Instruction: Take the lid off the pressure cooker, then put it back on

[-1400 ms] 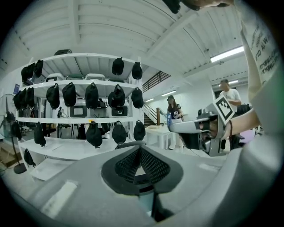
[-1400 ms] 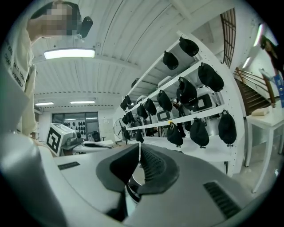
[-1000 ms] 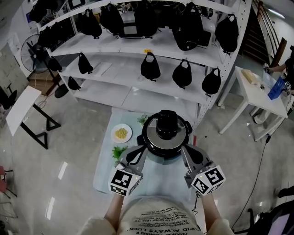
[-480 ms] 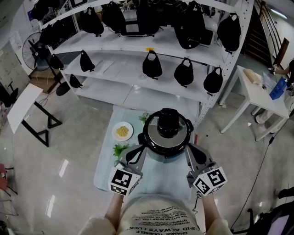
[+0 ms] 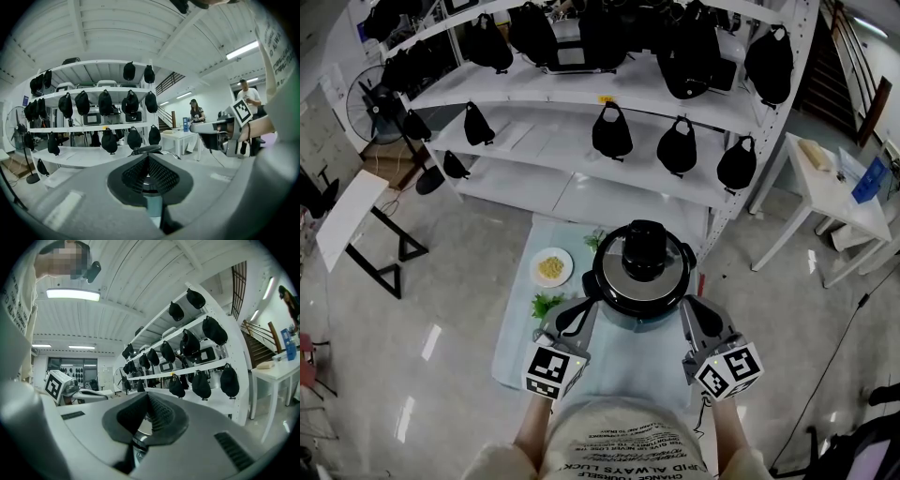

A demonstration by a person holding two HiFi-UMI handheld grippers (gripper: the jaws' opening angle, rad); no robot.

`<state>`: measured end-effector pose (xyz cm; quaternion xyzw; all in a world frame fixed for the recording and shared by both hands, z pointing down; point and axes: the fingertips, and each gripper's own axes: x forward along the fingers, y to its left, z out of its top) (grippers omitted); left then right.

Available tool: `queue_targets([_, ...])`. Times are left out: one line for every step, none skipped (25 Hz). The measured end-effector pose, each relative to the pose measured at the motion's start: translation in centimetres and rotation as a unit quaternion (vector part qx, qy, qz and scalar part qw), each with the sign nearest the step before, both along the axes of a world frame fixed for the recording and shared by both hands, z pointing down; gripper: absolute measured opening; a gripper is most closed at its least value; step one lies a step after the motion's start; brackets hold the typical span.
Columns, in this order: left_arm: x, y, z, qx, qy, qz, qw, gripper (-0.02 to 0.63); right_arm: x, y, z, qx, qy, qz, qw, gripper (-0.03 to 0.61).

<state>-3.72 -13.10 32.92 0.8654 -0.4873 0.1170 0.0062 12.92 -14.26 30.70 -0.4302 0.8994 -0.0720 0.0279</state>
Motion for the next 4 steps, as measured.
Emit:
queue_targets([0.02,0.02,0.08,-0.002,-0.001,0.001,1.0000,0.026,0.07,0.00,0.04,-0.001,-0.001,0.001,1.000,0.005])
queue_targets([0.05,0.03,0.17,-0.004,-0.002,0.002,1.0000,0.026,0.13,0.00,0.05,-0.002,-0.001,0.003,1.000,0.005])
queue_targets([0.07,0.04,0.27,-0.006,-0.003,0.004,1.0000,0.026,0.19,0.00,0.07,-0.003,-0.001,0.004,1.000,0.005])
queue_targets([0.10,0.05,0.38,-0.008,-0.004,0.005,0.9999,0.026,0.26,0.01,0.09,-0.003,-0.001,0.006,1.000,0.005])
